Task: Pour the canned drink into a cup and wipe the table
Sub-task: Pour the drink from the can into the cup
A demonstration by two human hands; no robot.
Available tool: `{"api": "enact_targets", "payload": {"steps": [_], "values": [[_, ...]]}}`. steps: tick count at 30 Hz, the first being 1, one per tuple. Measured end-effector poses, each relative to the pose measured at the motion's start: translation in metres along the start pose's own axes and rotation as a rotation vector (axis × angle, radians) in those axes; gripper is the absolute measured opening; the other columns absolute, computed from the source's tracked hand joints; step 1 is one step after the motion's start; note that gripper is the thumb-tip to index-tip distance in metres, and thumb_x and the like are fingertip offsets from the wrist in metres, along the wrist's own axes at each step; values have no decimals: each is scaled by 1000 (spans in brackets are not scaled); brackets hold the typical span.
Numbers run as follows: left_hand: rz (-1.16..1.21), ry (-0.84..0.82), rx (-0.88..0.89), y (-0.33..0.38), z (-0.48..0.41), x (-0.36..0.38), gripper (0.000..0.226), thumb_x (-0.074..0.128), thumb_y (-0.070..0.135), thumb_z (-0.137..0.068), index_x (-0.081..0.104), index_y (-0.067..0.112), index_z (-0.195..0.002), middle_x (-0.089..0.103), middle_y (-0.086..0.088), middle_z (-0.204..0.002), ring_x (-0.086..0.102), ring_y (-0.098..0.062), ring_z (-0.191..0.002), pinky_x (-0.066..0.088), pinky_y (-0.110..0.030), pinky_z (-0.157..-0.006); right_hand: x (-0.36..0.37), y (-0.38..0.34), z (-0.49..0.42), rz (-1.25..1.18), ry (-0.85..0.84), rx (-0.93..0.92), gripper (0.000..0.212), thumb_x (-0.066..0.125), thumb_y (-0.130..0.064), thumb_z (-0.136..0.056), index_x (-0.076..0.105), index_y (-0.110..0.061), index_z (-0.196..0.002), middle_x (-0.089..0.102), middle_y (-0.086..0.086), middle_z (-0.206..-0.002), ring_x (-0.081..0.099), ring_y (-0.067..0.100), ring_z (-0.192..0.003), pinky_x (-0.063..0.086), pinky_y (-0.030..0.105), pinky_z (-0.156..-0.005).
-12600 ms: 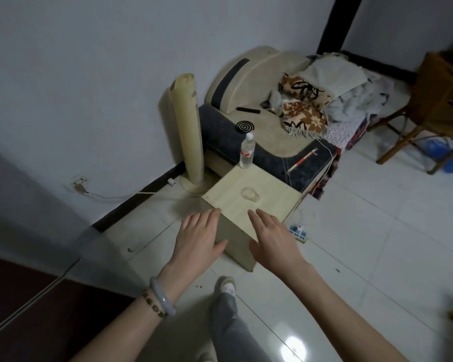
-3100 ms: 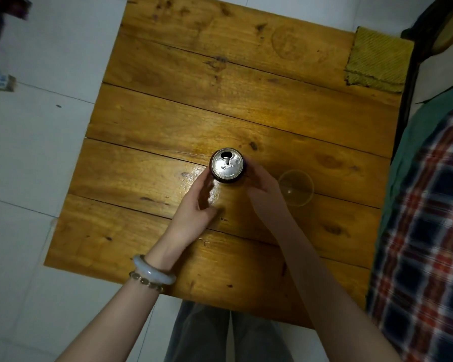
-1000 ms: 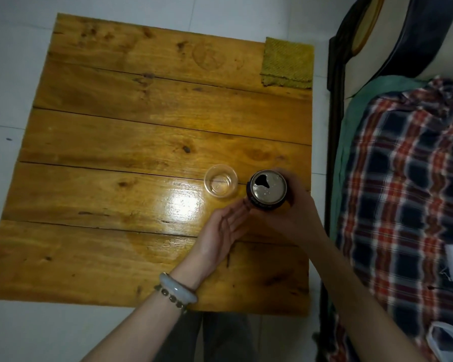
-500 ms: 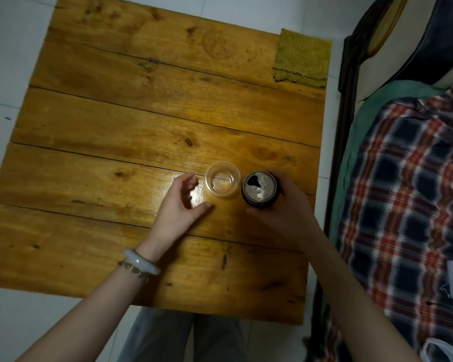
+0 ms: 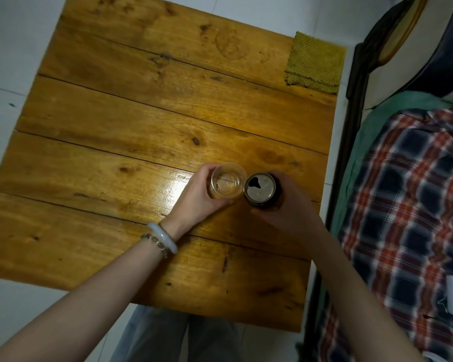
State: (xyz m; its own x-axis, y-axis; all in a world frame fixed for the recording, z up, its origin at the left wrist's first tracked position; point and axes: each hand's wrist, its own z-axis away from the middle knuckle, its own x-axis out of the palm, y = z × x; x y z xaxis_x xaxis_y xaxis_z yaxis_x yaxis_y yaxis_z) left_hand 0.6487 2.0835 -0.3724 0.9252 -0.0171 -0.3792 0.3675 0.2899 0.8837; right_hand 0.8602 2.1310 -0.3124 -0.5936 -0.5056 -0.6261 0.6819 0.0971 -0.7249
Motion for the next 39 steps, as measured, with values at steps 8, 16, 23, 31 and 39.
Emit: {"api": "enact_targets", "payload": {"steps": [8, 16, 23, 31, 39], "values": [[17, -10, 16, 0, 1, -1, 69, 85, 32, -64, 45, 27, -119, 58, 12, -116, 52, 7, -107, 41, -6, -84, -3, -4, -4, 89, -39, -35, 72, 81, -30, -65, 44, -21, -126, 46, -15, -112, 41, 0, -103, 31, 6, -75], [56, -8, 5, 4, 3, -1, 65, 85, 30, -66, 45, 32, -117, 58, 10, -117, 55, 0, -107, 44, -13, -86, -6, -8, -3, 208, -69, -32, 76, 81, -31, -65, 42, -18, -130, 51, 3, -124, 43, 9, -103, 35, 21, -81], [43, -27, 9, 5, 4, -3, 66, 84, 25, -68, 42, 32, -118, 57, 5, -120, 54, -9, -112, 45, -23, -92, -10, -14, -4, 270, -95, -39, 76, 79, -34, -64, 42, -18, -128, 49, 4, -120, 38, 8, -99, 30, 15, -75], [24, -27, 2, 3, 3, -3, 65, 84, 25, -68, 45, 27, -120, 58, 2, -120, 54, -14, -111, 47, -39, -93, -12, -19, -6, 333, -95, -44, 76, 79, -33, -63, 43, -17, -128, 48, 6, -114, 38, 11, -98, 32, 25, -80], [13, -17, 6, 1, 2, -1, 65, 83, 26, -69, 45, 27, -122, 57, 3, -120, 53, -14, -112, 47, -40, -93, -14, -21, -6, 372, -95, -48, 73, 79, -33, -62, 45, -19, -125, 37, -5, -102, 37, 12, -94, 31, 24, -76]]}}
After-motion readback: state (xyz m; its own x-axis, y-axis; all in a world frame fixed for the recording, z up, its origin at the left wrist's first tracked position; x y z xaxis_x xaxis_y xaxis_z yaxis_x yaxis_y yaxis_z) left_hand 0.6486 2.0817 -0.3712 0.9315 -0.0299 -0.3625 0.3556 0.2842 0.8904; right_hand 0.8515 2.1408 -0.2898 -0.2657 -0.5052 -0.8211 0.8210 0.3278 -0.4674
